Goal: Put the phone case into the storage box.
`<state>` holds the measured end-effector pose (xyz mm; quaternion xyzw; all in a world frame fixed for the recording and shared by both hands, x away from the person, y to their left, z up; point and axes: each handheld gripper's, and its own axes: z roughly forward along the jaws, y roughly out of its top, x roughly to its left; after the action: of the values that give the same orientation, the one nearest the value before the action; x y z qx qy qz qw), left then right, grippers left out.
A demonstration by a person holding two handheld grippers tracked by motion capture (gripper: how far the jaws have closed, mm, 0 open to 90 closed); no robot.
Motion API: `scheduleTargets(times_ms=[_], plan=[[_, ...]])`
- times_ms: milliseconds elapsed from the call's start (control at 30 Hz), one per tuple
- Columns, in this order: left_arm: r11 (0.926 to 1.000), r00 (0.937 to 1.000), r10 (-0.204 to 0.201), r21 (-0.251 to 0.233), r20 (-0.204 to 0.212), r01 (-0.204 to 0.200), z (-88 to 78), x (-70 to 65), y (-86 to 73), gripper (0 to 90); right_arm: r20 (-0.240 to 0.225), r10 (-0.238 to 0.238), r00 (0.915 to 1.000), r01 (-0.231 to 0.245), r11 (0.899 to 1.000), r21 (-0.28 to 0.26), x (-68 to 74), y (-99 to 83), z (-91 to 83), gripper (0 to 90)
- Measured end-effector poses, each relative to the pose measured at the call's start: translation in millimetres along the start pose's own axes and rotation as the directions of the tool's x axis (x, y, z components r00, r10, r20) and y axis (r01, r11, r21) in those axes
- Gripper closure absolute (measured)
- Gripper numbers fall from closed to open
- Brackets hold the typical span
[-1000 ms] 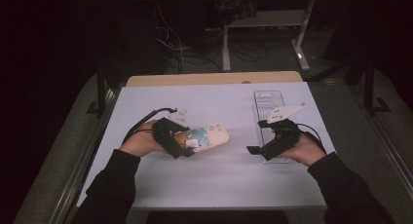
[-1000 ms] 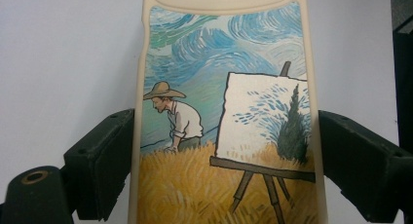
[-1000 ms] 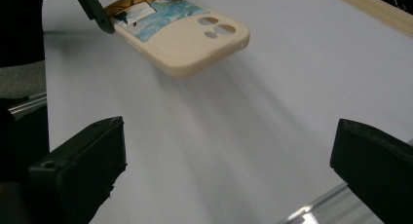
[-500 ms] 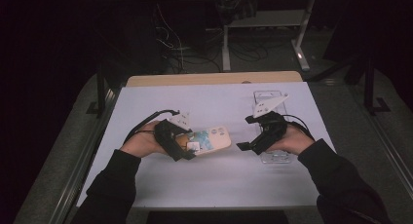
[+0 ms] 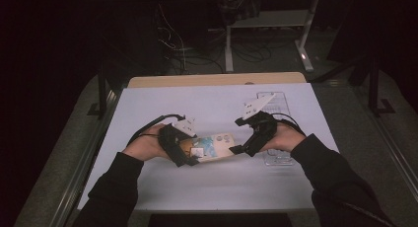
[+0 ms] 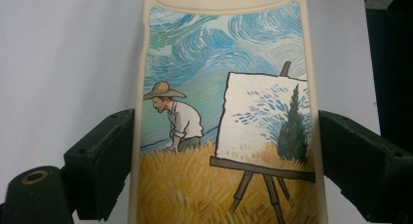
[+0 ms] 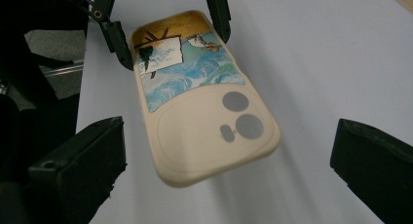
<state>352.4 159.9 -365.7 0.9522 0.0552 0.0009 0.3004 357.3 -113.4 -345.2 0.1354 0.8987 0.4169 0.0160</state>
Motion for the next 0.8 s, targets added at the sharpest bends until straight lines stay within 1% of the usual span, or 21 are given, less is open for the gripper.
scheduleTargets(times_ms=[33, 67, 100, 200, 233, 333, 433, 467, 500, 567, 600, 633, 667, 733, 767, 800], plan=[[1.0000, 1.0000, 0.003, 0.000, 0.004, -0.003, 0.8, -1.1, 0.3, 11.1, -0.012, -0.009, 0.9999, 0.009, 1.000, 0.006, -0.2, 1.2, 3.9, 0.0], [1.0000, 1.0000, 0.003, 0.000, 0.004, -0.003, 0.8, -1.1, 0.3, 11.1, -0.012, -0.009, 0.9999, 0.009, 1.000, 0.006, -0.2, 1.2, 3.9, 0.0], [0.9998, 0.9998, 0.017, 0.003, 0.006, -0.017, 0.5, -0.8, 0.7, 11.1, -0.027, -0.015, 0.9995, 0.015, 1.000, 0.011, 0.6, 2.3, 7.8, 0.0], [0.9997, 0.9997, 0.022, 0.005, 0.011, -0.022, 1.1, -2.4, 1.5, 11.1, -0.039, -0.024, 0.9989, 0.025, 1.000, 0.015, 0.9, 3.1, 11.5, 0.0], [0.9997, 0.9997, 0.023, 0.005, 0.012, -0.023, 1.3, -2.8, 1.8, 11.1, -0.041, -0.035, 0.9985, 0.035, 0.999, 0.017, 0.3, 3.6, 13.3, 0.0], [0.9992, 0.9992, 0.036, 0.015, 0.018, -0.037, 2.1, -3.5, 2.5, 11.1, -0.064, -0.031, 0.9975, 0.032, 0.999, 0.016, 1.7, 5.9, 17.9, 0.0], [0.9989, 0.9987, 0.044, 0.015, 0.025, -0.044, 3.3, -4.6, 3.1, 11.1, -0.073, -0.046, 0.9963, 0.048, 0.999, 0.019, 1.7, 8.1, 22.7, 0.0], [0.9986, 0.9985, 0.049, 0.021, 0.027, -0.049, 3.5, -4.7, 3.4, 11.1, -0.075, -0.029, 0.9967, 0.032, 0.999, 0.036, 3.2, 8.6, 23.6, 0.0], [0.9989, 0.9987, 0.043, 0.017, 0.028, -0.043, 4.5, -5.5, 3.4, 11.1, -0.075, -0.044, 0.9962, 0.047, 0.998, 0.036, 2.8, 9.2, 25.3, 0.0], [0.9985, 0.9984, 0.048, 0.024, 0.030, -0.048, 5.4, -5.6, 3.4, 11.1, -0.084, -0.070, 0.9940, 0.072, 0.997, 0.026, 2.2, 10.3, 29.1, 0.0], [0.9981, 0.9981, 0.054, 0.030, 0.031, -0.055, 5.7, -5.8, 3.6, 11.1, -0.090, -0.075, 0.9930, 0.078, 0.997, 0.028, 2.3, 10.8, 30.6, 0.0], [0.9977, 0.9978, 0.058, 0.032, 0.032, -0.059, 6.0, -6.1, 3.9, 11.1, -0.093, -0.061, 0.9938, 0.065, 0.997, 0.039, 3.8, 10.9, 31.8, 0.0], [0.9976, 0.9976, 0.059, 0.033, 0.036, -0.060, 6.4, -6.5, 4.1, 11.1, -0.095, -0.081, 0.9922, 0.084, 0.996, 0.029, 2.9, 11.5, 33.9, 0.0], [0.9966, 0.9967, 0.071, 0.040, 0.039, -0.073, 6.5, -6.9, 4.7, 11.1, -0.104, -0.080, 0.9914, 0.085, 0.996, 0.036, 4.1, 12.0, 37.1, 0.0], [0.9973, 0.9973, 0.063, 0.035, 0.037, -0.065, 7.0, -8.1, 5.0, 11.1, -0.108, -0.082, 0.9908, 0.087, 0.995, 0.039, 4.7, 12.3, 38.6, 0.0], [0.9965, 0.9966, 0.073, 0.039, 0.038, -0.074, 6.9, -8.2, 5.5, 11.1, -0.114, -0.093, 0.9891, 0.097, 0.995, 0.031, 4.5, 12.5, 40.6, 0.0]])
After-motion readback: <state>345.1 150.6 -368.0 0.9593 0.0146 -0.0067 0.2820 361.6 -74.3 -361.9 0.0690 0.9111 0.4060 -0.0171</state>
